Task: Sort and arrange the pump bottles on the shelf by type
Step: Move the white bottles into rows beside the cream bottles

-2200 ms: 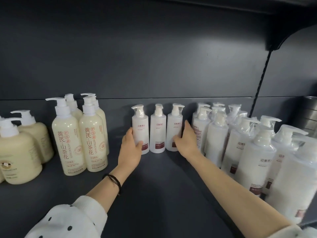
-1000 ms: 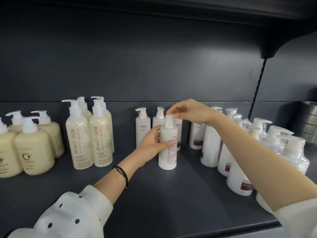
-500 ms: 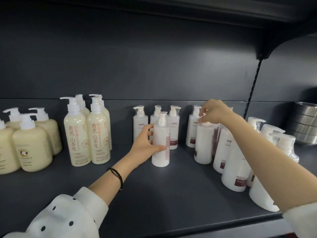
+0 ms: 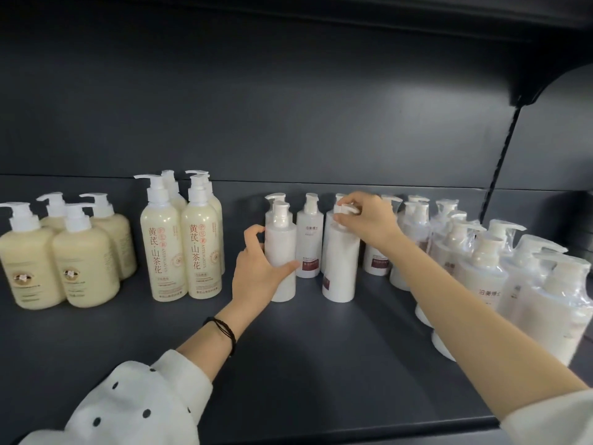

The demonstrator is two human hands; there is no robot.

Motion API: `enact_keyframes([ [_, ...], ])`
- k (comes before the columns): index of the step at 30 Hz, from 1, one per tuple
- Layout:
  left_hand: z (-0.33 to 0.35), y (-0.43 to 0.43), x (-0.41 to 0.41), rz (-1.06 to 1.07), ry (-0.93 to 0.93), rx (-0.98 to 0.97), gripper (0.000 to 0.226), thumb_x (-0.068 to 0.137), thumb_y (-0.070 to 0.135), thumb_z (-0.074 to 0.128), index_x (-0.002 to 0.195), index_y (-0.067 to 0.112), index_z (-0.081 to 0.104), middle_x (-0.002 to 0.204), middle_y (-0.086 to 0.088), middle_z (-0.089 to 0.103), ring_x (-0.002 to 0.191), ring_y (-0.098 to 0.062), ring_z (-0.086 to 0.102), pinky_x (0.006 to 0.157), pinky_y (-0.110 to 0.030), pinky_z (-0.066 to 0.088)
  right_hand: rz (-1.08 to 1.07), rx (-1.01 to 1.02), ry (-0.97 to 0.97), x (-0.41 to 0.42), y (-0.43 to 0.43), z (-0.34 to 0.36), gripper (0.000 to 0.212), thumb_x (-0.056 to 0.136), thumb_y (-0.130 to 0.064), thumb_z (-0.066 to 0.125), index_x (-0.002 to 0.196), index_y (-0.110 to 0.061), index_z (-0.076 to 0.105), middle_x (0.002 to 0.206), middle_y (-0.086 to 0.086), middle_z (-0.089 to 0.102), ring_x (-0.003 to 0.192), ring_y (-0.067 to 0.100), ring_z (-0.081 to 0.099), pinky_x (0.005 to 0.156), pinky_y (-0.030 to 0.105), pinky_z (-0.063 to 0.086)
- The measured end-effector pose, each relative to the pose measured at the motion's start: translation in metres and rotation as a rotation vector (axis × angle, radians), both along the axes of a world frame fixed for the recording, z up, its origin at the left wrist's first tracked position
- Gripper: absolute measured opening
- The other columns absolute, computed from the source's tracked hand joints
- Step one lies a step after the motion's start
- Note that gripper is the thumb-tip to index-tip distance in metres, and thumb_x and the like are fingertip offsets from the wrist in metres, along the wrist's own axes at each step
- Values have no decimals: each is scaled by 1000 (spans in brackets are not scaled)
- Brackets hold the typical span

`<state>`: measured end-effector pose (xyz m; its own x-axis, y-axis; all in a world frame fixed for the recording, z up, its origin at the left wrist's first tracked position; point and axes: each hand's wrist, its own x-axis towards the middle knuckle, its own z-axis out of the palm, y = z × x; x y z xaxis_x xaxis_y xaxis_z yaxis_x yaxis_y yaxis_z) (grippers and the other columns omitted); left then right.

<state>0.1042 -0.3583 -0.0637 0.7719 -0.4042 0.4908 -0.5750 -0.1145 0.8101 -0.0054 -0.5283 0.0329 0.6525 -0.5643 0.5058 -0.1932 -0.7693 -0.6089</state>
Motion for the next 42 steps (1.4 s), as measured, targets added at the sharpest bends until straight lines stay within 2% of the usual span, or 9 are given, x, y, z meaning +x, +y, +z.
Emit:
enact_keyframes([
  [7,3,11,8,-211,138,114,93,70,6,78,131,37,16,109,9,46,105,-14,54,84,-31,48,-138,414,-291,-5,14,-59,81,65,-42,84,129,-16,41,117,-1,47,104,16,51,93,32,46],
  [10,4,16,14,-203,141,140,92,70,4,79,130,40,18,107,8,51,100,-9,57,79,-28,49,-95,495,-221,-4,18,-73,69,66,-37,84,119,-18,44,103,0,55,96,18,58,87,39,53],
  [16,-5,7,11,-68,134,33,89,63,11,85,126,34,26,102,3,53,92,-13,59,55,-25,53,79,593,-233,3,19,-82,47,80,-20,76,112,-14,42,104,1,56,94,12,58,80,26,50],
  [20,-13,1,11,38,111,2,89,52,31,89,114,46,26,113,-3,47,98,-19,56,68,-41,59,232,700,-223,13,22,-91,35,89,-17,65,114,-15,41,106,0,66,105,15,63,85,28,51],
  [25,-9,5,19,-69,209,89,91,59,21,87,121,41,23,120,-2,48,105,-17,55,84,-40,55,198,555,-235,13,27,-104,36,92,-23,60,125,-21,44,123,-4,52,113,9,52,94,26,45],
  [29,-8,13,26,-137,225,134,84,67,4,80,123,37,25,114,-3,57,98,-8,57,74,-23,48,138,387,-191,16,27,-109,37,97,-26,50,133,-22,47,126,-2,43,118,17,48,106,40,42],
  [32,-9,7,17,-106,169,120,82,66,7,83,120,34,27,108,-2,57,93,-8,57,69,-19,45,158,357,-199,15,31,-106,33,99,-22,45,132,-27,48,115,-7,45,110,12,51,103,34,44],
  [38,-13,0,10,-80,86,86,79,67,16,85,117,32,26,110,-2,55,93,-11,56,65,-14,41,161,327,-209,16,35,-110,61,79,-27,76,133,-26,45,119,-12,52,108,6,51,93,25,46],
  [42,-13,-1,11,-78,69,90,79,67,16,85,116,32,26,113,-3,53,97,-15,56,66,-14,41,79,309,-203,21,36,-110,68,76,-21,78,134,-24,42,119,-10,51,108,6,50,92,23,45],
])
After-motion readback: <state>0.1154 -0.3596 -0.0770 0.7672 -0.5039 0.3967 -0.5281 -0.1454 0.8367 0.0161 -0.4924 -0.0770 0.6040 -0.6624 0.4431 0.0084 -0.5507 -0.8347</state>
